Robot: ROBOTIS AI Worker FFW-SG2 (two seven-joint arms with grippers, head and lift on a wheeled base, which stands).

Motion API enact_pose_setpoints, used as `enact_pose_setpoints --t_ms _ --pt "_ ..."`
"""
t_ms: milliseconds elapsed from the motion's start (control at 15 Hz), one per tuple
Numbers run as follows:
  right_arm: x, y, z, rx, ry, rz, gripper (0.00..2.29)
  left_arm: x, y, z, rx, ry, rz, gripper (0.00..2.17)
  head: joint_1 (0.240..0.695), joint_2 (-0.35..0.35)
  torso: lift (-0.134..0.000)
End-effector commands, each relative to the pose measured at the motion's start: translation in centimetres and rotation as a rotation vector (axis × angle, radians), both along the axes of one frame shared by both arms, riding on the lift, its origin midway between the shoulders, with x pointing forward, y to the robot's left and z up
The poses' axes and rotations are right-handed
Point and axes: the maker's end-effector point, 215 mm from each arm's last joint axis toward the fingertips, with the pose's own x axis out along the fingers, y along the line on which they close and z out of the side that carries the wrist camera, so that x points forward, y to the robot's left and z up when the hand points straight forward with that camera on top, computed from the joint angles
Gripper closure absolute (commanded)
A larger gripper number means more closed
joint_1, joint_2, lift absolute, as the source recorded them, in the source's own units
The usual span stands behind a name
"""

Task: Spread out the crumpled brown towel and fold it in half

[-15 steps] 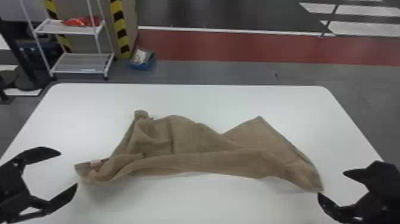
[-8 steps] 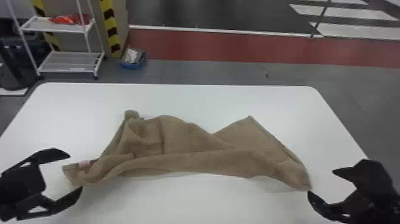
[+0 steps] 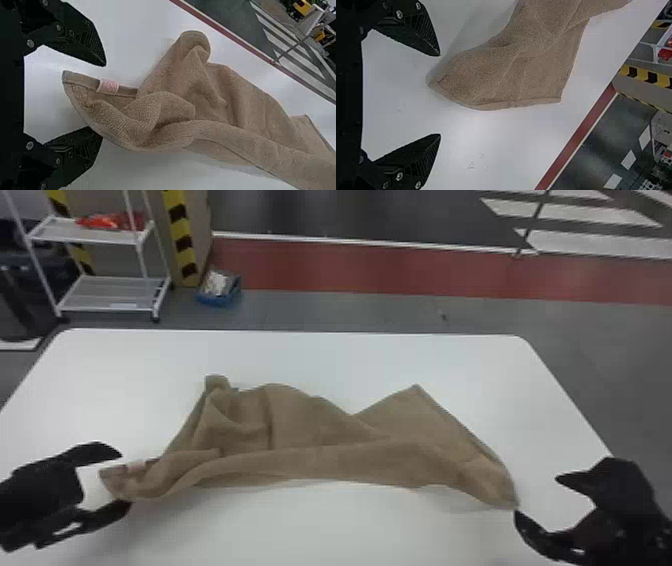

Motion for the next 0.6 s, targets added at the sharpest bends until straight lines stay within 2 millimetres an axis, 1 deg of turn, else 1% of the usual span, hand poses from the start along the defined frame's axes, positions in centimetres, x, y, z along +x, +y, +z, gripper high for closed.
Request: enact_pose_setpoints --t_ms 0,200,267,333,400,533 --pt "-0.02 -0.08 0.01 -0.001 0.0 -0.001 0.18 0.11 0.75 -0.19 0.01 0.005 0.006 0.55 0.695 -0.116 -0.124" --pt "-0.02 -0.08 0.01 -0.001 0.0 -0.001 0.18 0.07 0.98 -0.15 0.013 0.004 0.007 0.55 0.695 -0.103 -0.124" --pt "-0.02 -0.08 0.01 -0.001 0.0 -0.001 0.18 0.01 0.97 -0.11 0.014 0.003 0.004 0.75 0.695 -0.102 -0.124" --pt "0.05 -0.08 0.07 -0.001 -0.002 -0.001 0.18 0.07 1.08 0.05 0.016 -0.002 0.005 1.09 0.695 -0.101 -0.124" --pt "0.02 -0.09 0.0 0.0 0.0 -0.002 0.18 0.01 1.21 0.07 0.017 -0.001 0.006 1.15 0.695 -0.1 -0.124" --pt "0.13 -0.17 0.12 -0.001 -0.003 -0.003 0.18 -0.08 1.2 0.19 0.018 -0.003 0.005 1.15 0.695 -0.097 -0.124"
